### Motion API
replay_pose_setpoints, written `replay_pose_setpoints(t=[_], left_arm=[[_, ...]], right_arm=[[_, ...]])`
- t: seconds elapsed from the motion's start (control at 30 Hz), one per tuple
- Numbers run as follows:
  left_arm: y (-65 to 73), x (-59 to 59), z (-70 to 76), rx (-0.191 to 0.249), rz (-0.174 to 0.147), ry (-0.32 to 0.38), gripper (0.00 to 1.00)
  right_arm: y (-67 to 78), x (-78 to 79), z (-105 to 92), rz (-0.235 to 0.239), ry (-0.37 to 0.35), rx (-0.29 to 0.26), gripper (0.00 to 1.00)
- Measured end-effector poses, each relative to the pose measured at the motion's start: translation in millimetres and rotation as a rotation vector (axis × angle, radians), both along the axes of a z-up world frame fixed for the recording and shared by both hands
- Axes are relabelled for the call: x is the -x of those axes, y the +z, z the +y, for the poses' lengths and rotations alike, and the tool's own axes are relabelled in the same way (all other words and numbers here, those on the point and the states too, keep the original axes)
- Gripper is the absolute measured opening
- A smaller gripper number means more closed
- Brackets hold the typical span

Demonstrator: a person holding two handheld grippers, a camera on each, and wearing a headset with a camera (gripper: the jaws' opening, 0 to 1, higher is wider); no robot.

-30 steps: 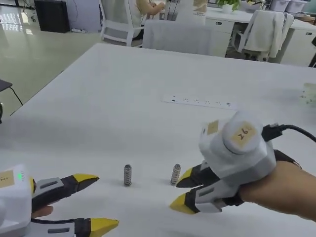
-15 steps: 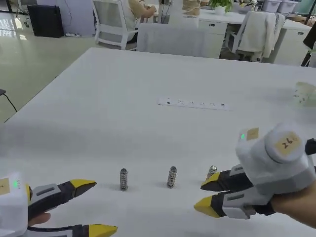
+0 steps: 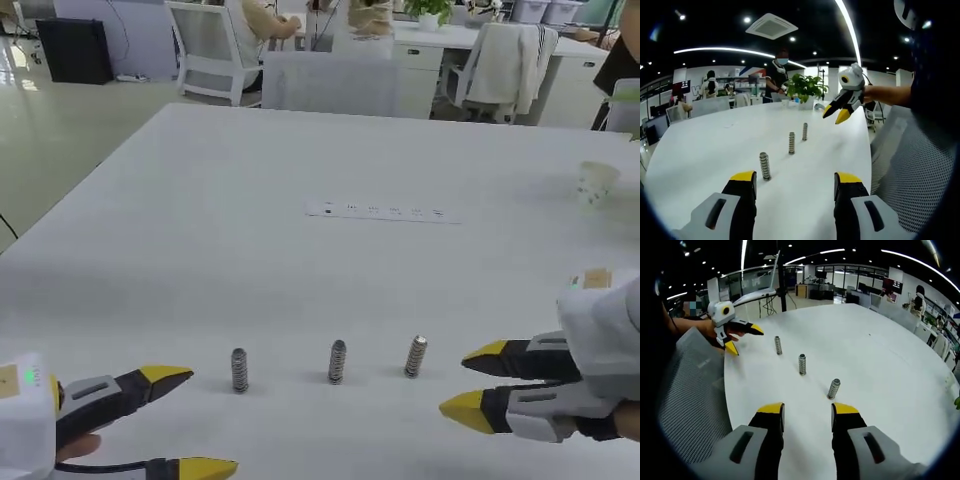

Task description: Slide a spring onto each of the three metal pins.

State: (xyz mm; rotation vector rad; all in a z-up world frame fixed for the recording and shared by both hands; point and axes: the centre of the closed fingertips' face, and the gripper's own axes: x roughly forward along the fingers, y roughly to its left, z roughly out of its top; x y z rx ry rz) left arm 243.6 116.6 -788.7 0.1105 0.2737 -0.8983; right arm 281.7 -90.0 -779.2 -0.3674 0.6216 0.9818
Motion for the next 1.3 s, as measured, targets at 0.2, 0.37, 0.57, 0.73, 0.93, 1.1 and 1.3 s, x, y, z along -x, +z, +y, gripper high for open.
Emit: replay_pose_setpoints(t=[0.2,0.37,0.57,0.73,0.93,1.1,1.3], left_arm=[[-0.4,0.0,-0.2,-0.003,0.003,-0.002,0.58],[-0.7,-0.6,0.7,0.000,0.008,0.004,0.59],[-0.8,0.1,-0.6,0.005,0.012,0.008,0.59],[-1.8,0.5,-0.2,0.006,0.015,0.014,0.60],[-3.3,-0.1,1.4,0.015,0.023,0.031,0.65],[-3.3,-1.3,2.1,0.022,0.024,0.042,0.66],[-2.5,-3.0,2.6,0.025,0.022,0.054,0.71]], right_arm=[[-2.3,-1.2,-10.4,-0.012,-0.018,-0.033,0.42],[-0.4,0.4,-11.7,-0.039,-0.007,-0.090,0.48],[-3.3,2.1,-12.7,-0.069,0.009,-0.122,0.54],[-7.4,0.3,-13.2,-0.078,0.001,-0.149,0.64],[-12.9,1.6,-11.4,-0.089,0.006,-0.161,0.74],[-15.5,2.0,-8.1,-0.086,0.012,-0.158,0.75],[-11.8,1.2,-5.0,-0.091,0.016,-0.169,0.77]])
